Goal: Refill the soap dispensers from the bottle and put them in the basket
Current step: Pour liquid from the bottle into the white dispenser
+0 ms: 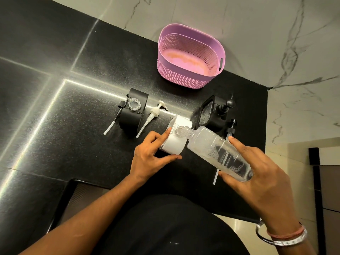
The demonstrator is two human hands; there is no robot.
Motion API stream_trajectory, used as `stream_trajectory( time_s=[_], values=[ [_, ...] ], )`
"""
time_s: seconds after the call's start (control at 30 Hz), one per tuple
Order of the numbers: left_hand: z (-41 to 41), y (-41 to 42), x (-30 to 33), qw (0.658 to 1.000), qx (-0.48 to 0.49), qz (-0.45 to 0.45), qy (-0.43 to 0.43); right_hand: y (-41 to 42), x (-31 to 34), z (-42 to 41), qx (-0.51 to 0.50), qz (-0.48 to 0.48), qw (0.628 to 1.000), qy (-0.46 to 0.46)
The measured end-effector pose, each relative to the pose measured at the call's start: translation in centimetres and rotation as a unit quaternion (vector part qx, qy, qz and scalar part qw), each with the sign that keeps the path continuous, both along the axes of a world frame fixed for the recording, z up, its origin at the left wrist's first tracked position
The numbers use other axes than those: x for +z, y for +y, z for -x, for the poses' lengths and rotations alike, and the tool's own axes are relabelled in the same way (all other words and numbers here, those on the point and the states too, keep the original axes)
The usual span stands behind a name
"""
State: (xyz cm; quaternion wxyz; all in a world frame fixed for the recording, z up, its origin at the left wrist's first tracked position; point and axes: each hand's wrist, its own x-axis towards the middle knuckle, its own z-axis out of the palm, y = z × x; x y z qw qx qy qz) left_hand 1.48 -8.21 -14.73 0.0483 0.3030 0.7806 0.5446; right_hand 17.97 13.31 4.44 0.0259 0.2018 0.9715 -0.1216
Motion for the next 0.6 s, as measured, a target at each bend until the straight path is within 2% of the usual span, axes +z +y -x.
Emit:
stream_trajectory(
  time_s=[0.6],
  values=[
    [0.05,-0.07,-0.24,1.000,-0.007,0.001,0.007,0.01,-0.59,-0.29,-0.003,-0.001,1.000,0.019]
  ],
)
